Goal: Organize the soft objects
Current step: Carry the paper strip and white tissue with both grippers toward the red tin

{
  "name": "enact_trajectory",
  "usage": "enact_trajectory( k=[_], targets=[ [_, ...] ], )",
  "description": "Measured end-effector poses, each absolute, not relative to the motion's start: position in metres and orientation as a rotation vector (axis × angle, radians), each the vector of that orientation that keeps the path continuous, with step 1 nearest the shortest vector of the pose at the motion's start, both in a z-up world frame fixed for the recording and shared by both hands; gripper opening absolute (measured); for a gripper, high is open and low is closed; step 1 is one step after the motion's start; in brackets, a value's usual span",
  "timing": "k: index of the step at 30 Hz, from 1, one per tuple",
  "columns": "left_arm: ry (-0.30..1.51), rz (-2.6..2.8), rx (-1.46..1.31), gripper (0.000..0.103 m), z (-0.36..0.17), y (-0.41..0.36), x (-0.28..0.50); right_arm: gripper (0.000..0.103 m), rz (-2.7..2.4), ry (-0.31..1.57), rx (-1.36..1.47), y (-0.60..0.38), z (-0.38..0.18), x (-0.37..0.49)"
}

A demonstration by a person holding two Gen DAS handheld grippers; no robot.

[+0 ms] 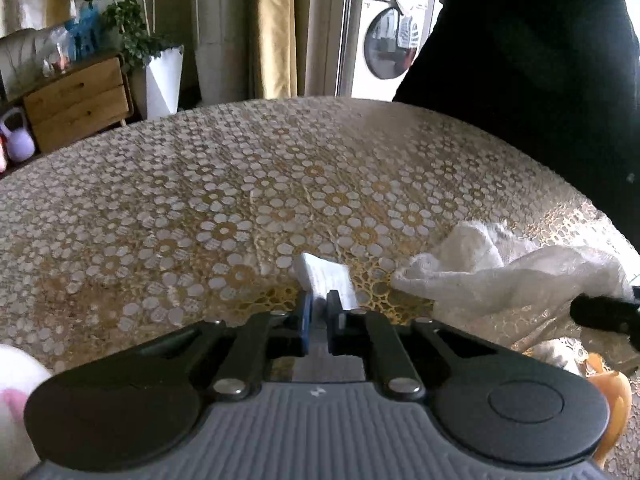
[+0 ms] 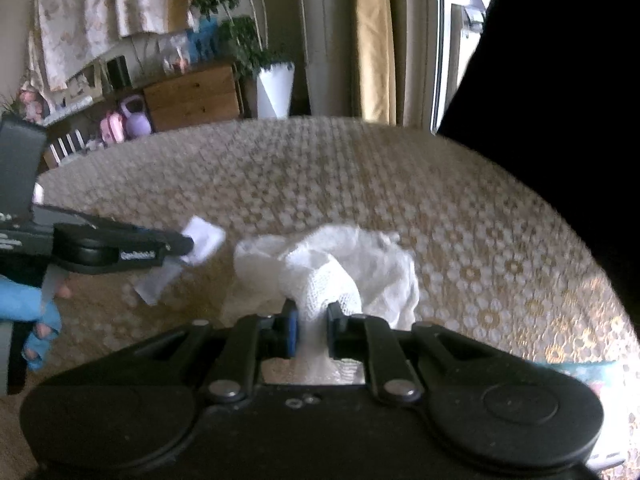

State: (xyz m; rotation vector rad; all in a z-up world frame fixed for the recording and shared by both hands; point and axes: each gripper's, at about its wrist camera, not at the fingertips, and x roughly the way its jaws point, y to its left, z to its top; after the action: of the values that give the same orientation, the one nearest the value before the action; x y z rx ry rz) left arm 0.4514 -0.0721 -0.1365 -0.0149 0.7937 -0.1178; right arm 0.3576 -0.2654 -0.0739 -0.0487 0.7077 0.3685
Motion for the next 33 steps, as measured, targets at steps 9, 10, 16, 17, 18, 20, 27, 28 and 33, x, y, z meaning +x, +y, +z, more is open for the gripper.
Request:
enact_trajectory(
  k=[9,10,16,17,18,20,27,28,33],
  targets=[
    [0.75,-0.154,-0.072,0.004,-0.104,-0.046,0.407,0.011,0.407,0.626,-0.023,-0.259,-0.03,0.332],
    [0.746,-0.156,-0.074,0.004,-0.099,-0.043,0.4,0.011,0.413,0.615,-0.023,-0.258,-0.025,0.327],
    [0.731,-0.162,-0.102,0.004,-0.069,-0.018,0.356,0.011,0.468,0.587,-0.013,-0.246,0.002,0.298],
    [0.726,-0.164,-0.105,0.004,-0.063,-0.013,0.347,0.011,0.479,0.582,-0.018,-0.242,0.006,0.292],
    [0.723,-0.165,-0.106,0.004,-0.058,-0.009,0.339,0.011,0.493,0.577,-0.024,-0.237,0.01,0.285],
    [0.715,-0.164,-0.106,0.004,-0.047,0.003,0.322,0.011,0.523,0.568,-0.035,-0.227,0.018,0.273],
    [0.701,-0.12,-0.142,0.004,-0.016,0.05,0.265,0.011,0.629,0.535,-0.055,-0.188,0.043,0.234],
    [0.695,-0.107,-0.147,0.004,-0.011,0.059,0.256,0.011,0.64,0.53,-0.057,-0.184,0.047,0.229],
    [0.665,-0.052,-0.166,0.004,0.008,0.097,0.222,0.011,0.717,0.5,-0.069,-0.148,0.065,0.205]
  ],
)
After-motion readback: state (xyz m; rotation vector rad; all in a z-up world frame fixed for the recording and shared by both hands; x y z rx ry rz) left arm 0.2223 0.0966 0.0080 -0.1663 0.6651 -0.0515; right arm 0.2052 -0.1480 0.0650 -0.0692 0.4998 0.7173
